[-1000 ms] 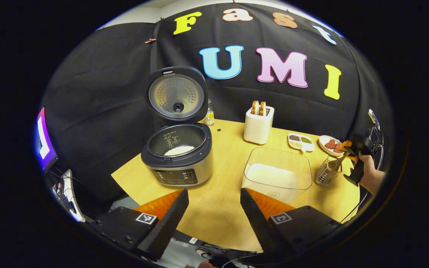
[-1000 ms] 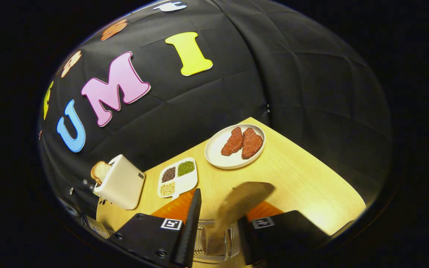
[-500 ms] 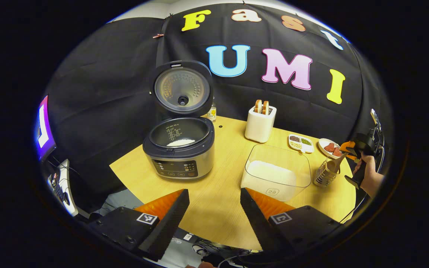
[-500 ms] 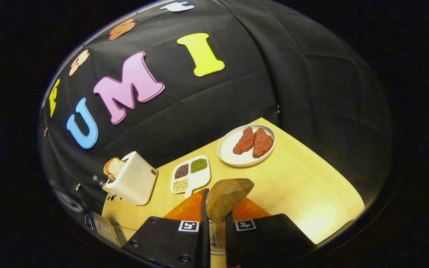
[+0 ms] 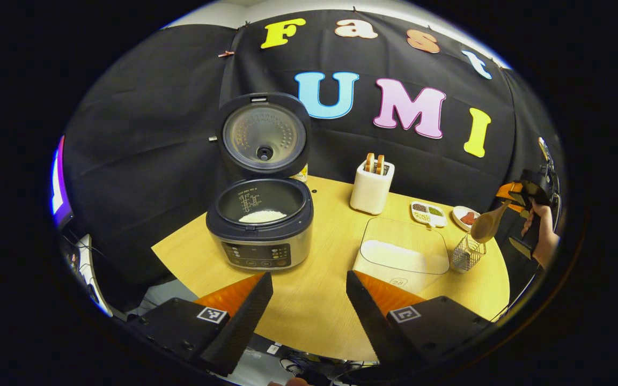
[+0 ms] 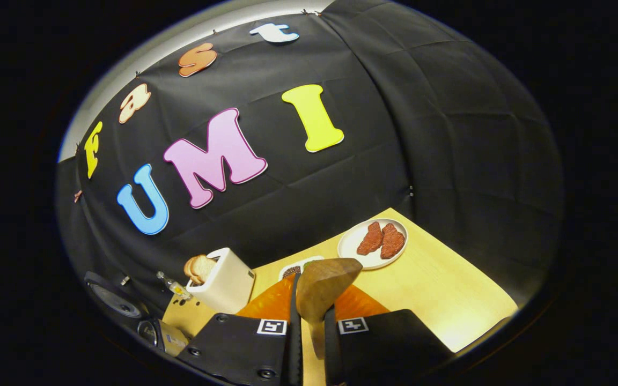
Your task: Close the left gripper, press the button to open the rice cooker; take a wooden spoon from the chopstick holder with the right hand, scoop a spoonful of rice and pour it into the rice cooker, then put the wooden spoon back into the chopstick holder.
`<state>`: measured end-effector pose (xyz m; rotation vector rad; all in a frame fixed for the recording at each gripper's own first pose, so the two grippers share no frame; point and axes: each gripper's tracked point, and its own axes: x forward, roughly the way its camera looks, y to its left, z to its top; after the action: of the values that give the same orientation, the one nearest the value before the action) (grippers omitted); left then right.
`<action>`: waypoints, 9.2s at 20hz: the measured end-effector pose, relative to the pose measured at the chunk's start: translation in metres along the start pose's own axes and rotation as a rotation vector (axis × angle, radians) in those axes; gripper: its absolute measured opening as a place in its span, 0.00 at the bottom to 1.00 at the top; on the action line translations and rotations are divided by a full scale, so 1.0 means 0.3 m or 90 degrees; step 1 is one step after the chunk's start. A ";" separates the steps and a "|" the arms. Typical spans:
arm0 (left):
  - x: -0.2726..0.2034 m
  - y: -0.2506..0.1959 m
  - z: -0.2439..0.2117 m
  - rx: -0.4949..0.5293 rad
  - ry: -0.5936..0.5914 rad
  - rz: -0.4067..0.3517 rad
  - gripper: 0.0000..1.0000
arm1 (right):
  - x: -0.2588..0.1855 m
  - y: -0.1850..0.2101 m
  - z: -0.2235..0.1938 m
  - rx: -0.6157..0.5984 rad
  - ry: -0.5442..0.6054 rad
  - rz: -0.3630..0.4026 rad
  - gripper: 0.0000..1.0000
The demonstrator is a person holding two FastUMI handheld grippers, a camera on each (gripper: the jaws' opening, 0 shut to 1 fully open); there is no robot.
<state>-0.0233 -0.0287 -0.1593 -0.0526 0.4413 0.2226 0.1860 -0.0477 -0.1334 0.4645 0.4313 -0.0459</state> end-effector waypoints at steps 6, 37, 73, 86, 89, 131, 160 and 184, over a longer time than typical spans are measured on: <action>0.045 0.123 0.007 -0.019 -0.006 -0.023 0.96 | -0.087 0.249 -0.064 -0.018 0.010 0.062 0.20; 0.223 0.494 -0.068 0.028 0.059 -0.076 0.95 | -0.073 0.578 -0.844 -0.080 0.174 0.043 0.21; 0.120 0.501 -0.047 -0.023 0.007 -0.061 0.95 | -0.167 0.579 -0.542 0.417 0.250 0.028 0.20; 0.066 0.615 -0.074 -0.071 -0.008 0.001 0.95 | -0.165 1.061 -0.506 0.391 0.269 0.156 0.20; 0.076 0.636 -0.073 -0.071 -0.007 0.009 0.95 | -0.167 1.160 -0.514 0.361 0.263 0.183 0.20; 0.164 0.809 -0.019 -0.121 0.009 0.026 0.96 | -0.381 1.746 -0.997 -0.525 0.008 0.595 0.20; 0.120 0.248 0.312 -0.021 -0.086 -0.067 0.95 | -0.122 0.473 0.082 -0.133 -0.093 0.099 0.19; 0.035 0.151 0.441 -0.059 -0.132 0.086 0.95 | 0.213 -0.246 -0.157 0.058 0.036 -0.108 0.20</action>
<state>0.0310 0.0305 -0.0443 -0.0902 0.2284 0.3779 0.2152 -0.0893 -0.2291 0.5188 0.5250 -0.2177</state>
